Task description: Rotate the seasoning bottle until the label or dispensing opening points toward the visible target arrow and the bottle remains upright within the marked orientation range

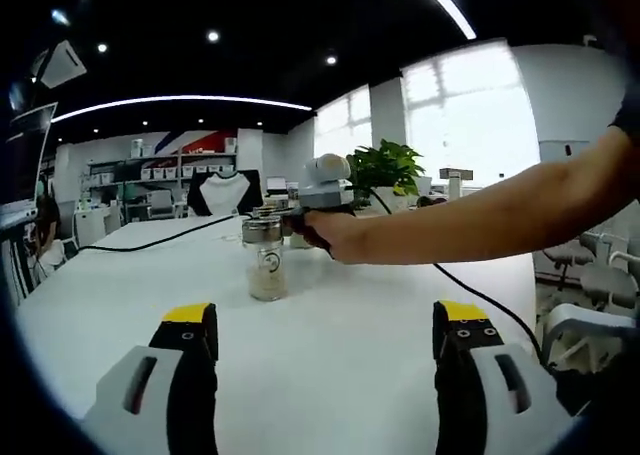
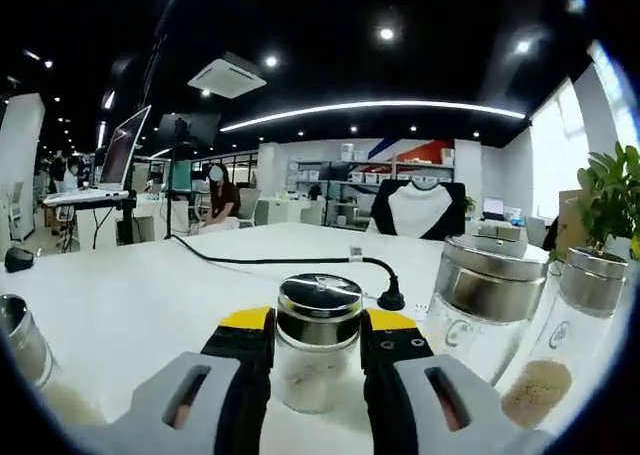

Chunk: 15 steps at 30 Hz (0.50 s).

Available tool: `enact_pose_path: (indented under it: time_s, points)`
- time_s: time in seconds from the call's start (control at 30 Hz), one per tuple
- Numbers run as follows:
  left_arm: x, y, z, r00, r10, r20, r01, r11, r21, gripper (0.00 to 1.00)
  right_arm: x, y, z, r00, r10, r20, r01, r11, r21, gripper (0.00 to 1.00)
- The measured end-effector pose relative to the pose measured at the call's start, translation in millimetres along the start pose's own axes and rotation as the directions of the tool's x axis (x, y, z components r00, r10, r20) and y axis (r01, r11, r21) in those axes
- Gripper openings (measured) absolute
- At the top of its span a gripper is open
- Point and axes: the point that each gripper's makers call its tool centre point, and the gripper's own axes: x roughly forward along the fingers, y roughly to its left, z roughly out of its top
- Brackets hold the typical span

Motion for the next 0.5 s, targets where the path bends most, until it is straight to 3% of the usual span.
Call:
enact_pose_path:
  time_s: [0.23,0.33,0.5]
  points:
    - [1.1,-1.2,4.0,1.000,0.009,0.013,-0.009,1.000,0.004,0.95,-21.3,16.5,2.7,0.997,0.072,-0.003,-0.072,0.997,-0.008,0.31]
    - [1.6,-1.1,4.8,1.000,0.021,0.008,-0.021,1.000,0.016,0.94,-35.3,31.9,9.0,0.988,0.157,0.008,-0.157,0.987,-0.038,0.30]
    - [1.6,-1.8,6.8,1.000,0.025,0.011,-0.026,0.999,0.022,0.93,-58.8,40.8,14.3,0.985,0.173,0.005,-0.172,0.981,-0.091,0.30]
